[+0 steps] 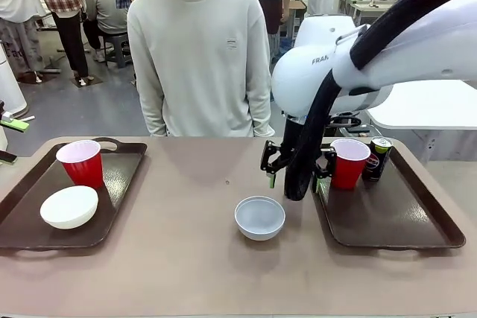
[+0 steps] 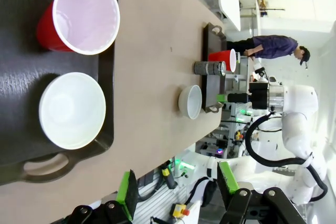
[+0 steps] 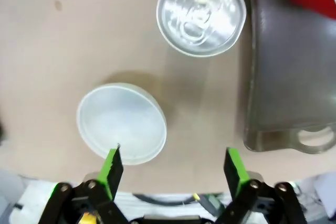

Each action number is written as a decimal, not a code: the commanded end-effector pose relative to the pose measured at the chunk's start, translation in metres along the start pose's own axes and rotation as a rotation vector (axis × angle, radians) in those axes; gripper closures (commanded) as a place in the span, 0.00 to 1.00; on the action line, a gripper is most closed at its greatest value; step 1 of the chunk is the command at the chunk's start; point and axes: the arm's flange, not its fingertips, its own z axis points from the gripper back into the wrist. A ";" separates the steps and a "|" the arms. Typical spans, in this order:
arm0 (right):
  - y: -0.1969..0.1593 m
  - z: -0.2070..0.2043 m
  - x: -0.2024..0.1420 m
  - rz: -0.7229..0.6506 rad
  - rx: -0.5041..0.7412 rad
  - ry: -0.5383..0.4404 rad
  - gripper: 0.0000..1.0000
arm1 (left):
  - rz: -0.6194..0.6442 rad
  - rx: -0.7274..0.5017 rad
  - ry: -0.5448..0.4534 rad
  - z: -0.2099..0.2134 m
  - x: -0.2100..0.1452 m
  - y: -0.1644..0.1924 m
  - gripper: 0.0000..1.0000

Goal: Prepare tableware on both trays.
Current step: Pick up a Picnic Bowl from the table and place it on a Handle tray.

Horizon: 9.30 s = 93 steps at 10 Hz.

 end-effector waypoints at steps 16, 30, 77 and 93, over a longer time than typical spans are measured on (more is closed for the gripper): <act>0.002 -0.071 -0.017 0.220 -0.017 -0.018 1.00 | -0.015 -0.024 -0.007 0.001 0.000 0.001 0.20; -0.132 0.014 -0.213 0.304 0.120 0.126 1.00 | -0.015 -0.024 -0.007 0.001 0.000 0.001 0.20; -0.234 0.012 0.009 0.007 -0.037 0.072 0.00 | -0.015 -0.024 -0.007 0.001 0.000 0.001 0.20; -0.386 0.048 -0.059 0.027 1.114 0.207 0.00 | -0.015 -0.024 -0.007 0.001 0.000 0.001 0.20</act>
